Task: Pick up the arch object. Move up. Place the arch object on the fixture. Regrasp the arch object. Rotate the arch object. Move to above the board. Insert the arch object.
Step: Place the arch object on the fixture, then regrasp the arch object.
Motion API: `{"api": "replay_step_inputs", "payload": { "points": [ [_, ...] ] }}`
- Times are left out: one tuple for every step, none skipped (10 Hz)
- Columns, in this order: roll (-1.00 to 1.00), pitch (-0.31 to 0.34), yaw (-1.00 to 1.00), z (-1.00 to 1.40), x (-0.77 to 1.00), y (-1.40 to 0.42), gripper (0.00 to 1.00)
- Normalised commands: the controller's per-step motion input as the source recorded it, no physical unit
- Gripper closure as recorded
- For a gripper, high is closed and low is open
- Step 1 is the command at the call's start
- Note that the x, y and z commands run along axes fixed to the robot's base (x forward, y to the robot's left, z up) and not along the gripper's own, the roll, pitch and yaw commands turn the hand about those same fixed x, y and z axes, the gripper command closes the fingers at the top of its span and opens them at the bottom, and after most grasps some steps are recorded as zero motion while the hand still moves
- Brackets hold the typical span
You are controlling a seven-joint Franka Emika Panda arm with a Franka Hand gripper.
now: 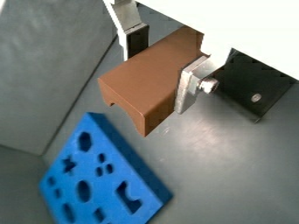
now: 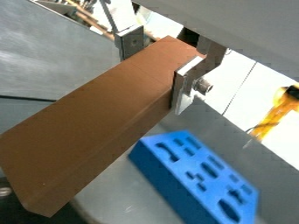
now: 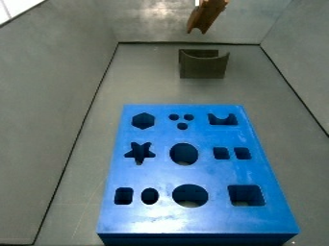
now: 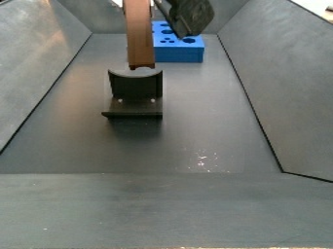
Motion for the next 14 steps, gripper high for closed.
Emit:
{"api": "replay_step_inputs", "payload": {
  "points": [
    [-0.42, 0.071, -0.20, -0.02, 0.09, 0.05, 1.00],
    [-0.31, 0.050, -0.20, -0.02, 0.09, 0.04, 1.00],
    [-0.21, 0.017, -0.18, -0.01, 0.08, 0.03, 1.00],
    [-0.09, 0.055, -0.24, -1.00, 0.09, 0.13, 1.00],
    [-0.08, 0.043, -0.22, -1.00, 0.10, 0.13, 1.00],
    [-0.09, 0.015, -0.19, -1.00, 0.12, 0.12, 1.00],
    [-0.10, -0.030, -0.16, -1.00, 0.13, 0.11, 1.00],
    [-0.10, -0.065, -0.14, -1.00, 0.13, 0.11, 1.00],
    [-0.10, -0.087, -0.11, -0.92, 0.13, 0.10, 1.00],
    [-0.09, -0.101, -0.08, -0.74, 0.11, 0.07, 1.00],
    [-0.08, -0.102, -0.04, -0.51, 0.09, 0.05, 1.00],
    [-0.06, -0.101, -0.01, -0.34, 0.08, 0.03, 1.00],
    [0.00, 0.000, 0.00, 0.00, 0.00, 0.00, 0.00],
    [-0.04, -0.089, 0.01, 1.00, 0.00, 0.00, 0.00]
  ]
}}
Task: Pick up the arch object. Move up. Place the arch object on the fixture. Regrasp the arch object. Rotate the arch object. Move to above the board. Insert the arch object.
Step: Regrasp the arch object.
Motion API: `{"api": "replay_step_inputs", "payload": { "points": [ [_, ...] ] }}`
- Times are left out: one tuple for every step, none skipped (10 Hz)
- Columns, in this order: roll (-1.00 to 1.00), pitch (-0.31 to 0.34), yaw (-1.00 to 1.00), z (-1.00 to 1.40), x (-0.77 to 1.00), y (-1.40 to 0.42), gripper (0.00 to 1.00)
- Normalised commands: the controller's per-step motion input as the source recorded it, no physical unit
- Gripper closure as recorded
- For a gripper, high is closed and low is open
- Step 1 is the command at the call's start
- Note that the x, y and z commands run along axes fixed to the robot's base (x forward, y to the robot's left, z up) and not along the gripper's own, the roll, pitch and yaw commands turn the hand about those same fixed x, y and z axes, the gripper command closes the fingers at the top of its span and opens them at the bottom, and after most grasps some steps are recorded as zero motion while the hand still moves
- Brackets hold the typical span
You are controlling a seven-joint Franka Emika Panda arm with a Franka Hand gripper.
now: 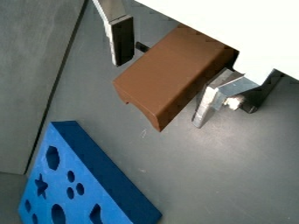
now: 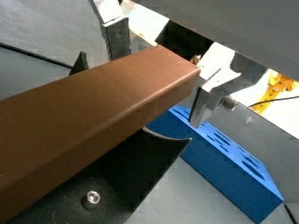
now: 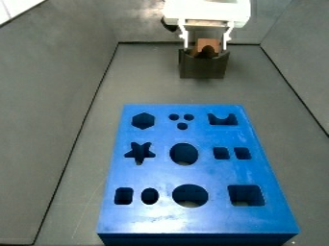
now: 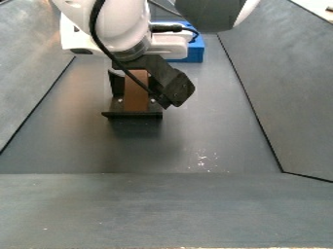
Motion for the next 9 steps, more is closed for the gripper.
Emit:
{"api": "replay_step_inputs", "payload": {
  "points": [
    [-0.03, -0.086, 0.02, 1.00, 0.00, 0.00, 0.00],
    [-0.01, -0.069, 0.04, 1.00, -0.02, 0.00, 0.00],
    [0.01, -0.046, 0.06, 1.00, -0.03, 0.00, 0.00],
    [0.02, -0.007, 0.07, 1.00, -0.03, 0.00, 0.00],
    [0.03, 0.035, 0.07, 0.82, -0.03, 0.00, 0.00],
    [0.03, 0.054, 0.06, 0.69, -0.03, 0.01, 0.00],
    [0.03, 0.093, 0.04, 0.45, -0.02, 0.01, 0.00],
    [0.03, 0.112, 0.03, 0.27, -0.02, 0.01, 0.00],
    [1.00, 0.063, 0.04, 0.85, 0.15, -0.84, 0.00]
  ]
}}
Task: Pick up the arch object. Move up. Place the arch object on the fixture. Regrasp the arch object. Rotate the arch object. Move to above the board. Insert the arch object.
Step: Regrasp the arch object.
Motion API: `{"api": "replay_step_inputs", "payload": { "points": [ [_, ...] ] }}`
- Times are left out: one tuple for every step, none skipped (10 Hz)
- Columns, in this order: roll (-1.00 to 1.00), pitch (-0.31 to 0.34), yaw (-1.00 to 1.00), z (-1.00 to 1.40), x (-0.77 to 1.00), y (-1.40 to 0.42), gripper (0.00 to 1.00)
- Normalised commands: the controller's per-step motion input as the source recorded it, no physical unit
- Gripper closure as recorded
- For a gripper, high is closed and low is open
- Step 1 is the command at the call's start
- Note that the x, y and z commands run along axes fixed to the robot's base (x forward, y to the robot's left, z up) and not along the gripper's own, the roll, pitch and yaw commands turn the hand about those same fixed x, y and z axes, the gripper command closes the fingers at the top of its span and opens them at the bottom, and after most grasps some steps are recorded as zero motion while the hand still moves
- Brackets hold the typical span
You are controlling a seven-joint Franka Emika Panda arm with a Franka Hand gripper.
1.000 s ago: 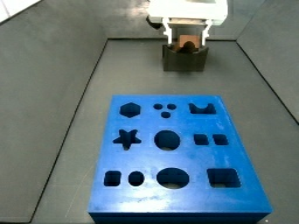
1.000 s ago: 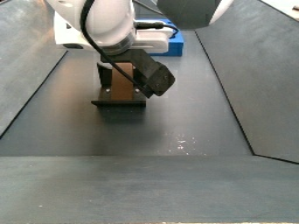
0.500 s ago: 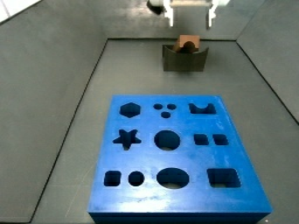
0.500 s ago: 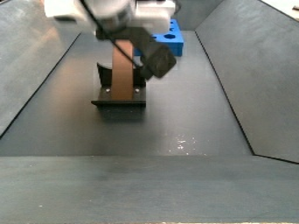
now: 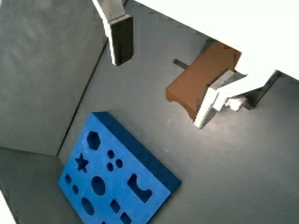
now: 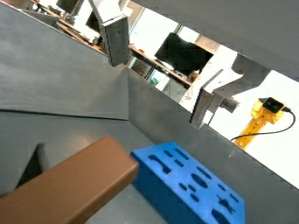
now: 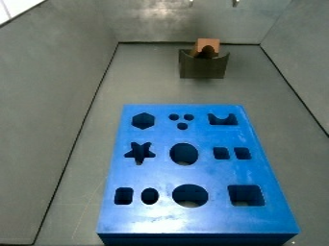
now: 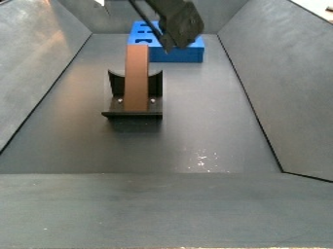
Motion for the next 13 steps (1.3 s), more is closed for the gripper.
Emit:
{"api": "replay_step_inputs", "payload": {
  "points": [
    [1.00, 0.062, 0.04, 0.76, 0.15, -0.82, 0.00],
    [1.00, 0.057, 0.04, 0.58, 0.07, -0.63, 0.00],
    [1.00, 0.054, 0.04, 0.39, 0.01, -0.44, 0.00],
    [1.00, 0.051, 0.04, 0.18, -0.01, -0.24, 0.00],
    [1.00, 0.049, 0.04, 0.06, -0.02, -0.10, 0.00],
    [1.00, 0.050, 0.04, 0.05, -0.01, -0.06, 0.00],
    [1.00, 0.047, 0.04, 0.04, -0.02, -0.05, 0.00],
    [1.00, 0.044, 0.04, 0.02, -0.02, -0.04, 0.00],
    [1.00, 0.041, 0.04, 0.02, -0.02, -0.03, 0.00],
    [1.00, 0.039, 0.04, 0.02, -0.02, -0.03, 0.00],
    [1.00, 0.035, 0.04, 0.01, -0.01, -0.03, 0.00],
    [1.00, 0.032, 0.04, 0.01, -0.01, -0.02, 0.00],
    [1.00, 0.029, 0.04, 0.01, 0.00, -0.02, 0.00]
  ]
}}
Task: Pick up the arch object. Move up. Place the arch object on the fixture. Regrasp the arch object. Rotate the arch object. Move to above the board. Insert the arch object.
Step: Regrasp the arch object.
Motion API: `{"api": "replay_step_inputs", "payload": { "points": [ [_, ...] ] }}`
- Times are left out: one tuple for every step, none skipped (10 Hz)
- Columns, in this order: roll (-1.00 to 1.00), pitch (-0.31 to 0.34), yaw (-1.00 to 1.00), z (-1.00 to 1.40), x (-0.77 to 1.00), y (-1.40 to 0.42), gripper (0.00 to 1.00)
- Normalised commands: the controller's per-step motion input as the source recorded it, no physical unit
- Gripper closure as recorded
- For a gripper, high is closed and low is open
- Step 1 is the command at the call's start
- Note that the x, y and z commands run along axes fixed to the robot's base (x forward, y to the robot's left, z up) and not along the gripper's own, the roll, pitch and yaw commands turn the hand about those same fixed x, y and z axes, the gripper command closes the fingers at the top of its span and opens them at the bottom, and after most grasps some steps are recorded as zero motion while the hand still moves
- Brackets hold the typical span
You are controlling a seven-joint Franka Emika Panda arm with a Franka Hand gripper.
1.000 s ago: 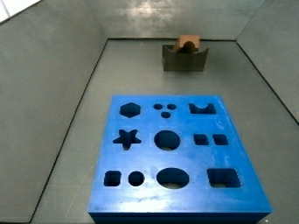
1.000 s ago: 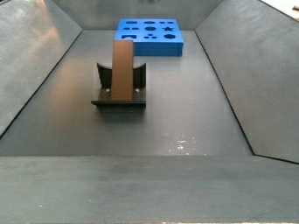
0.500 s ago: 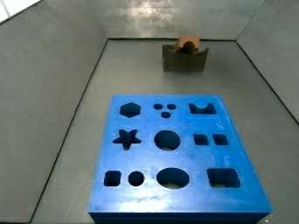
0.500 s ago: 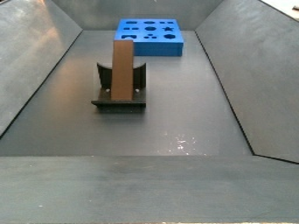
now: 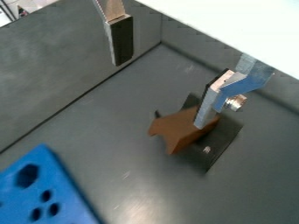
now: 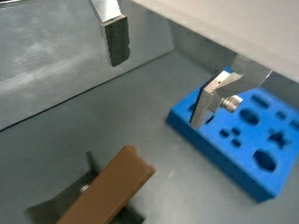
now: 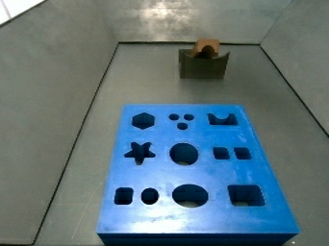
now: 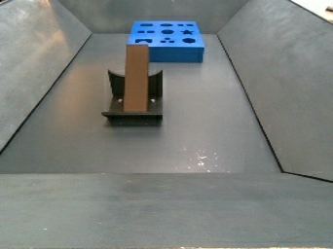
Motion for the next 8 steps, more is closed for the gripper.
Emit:
{"api": "replay_step_inputs", "payload": {
  "points": [
    [1.00, 0.027, 0.05, 0.01, 0.00, -0.02, 0.00],
    [1.00, 0.028, 0.05, 0.01, 0.00, -0.02, 0.00],
    [1.00, 0.031, 0.05, 0.01, 0.00, -0.02, 0.00],
    [1.00, 0.039, 0.05, 0.01, 0.01, -0.02, 0.00],
    [1.00, 0.044, 0.05, 0.01, 0.01, -0.02, 0.00],
    [1.00, 0.057, 0.06, 0.00, 0.03, -0.03, 0.00],
    [1.00, 0.063, 0.06, 0.00, 0.04, -0.03, 0.00],
    [1.00, 0.079, 0.07, 0.00, 0.06, -0.03, 0.00]
  ]
}}
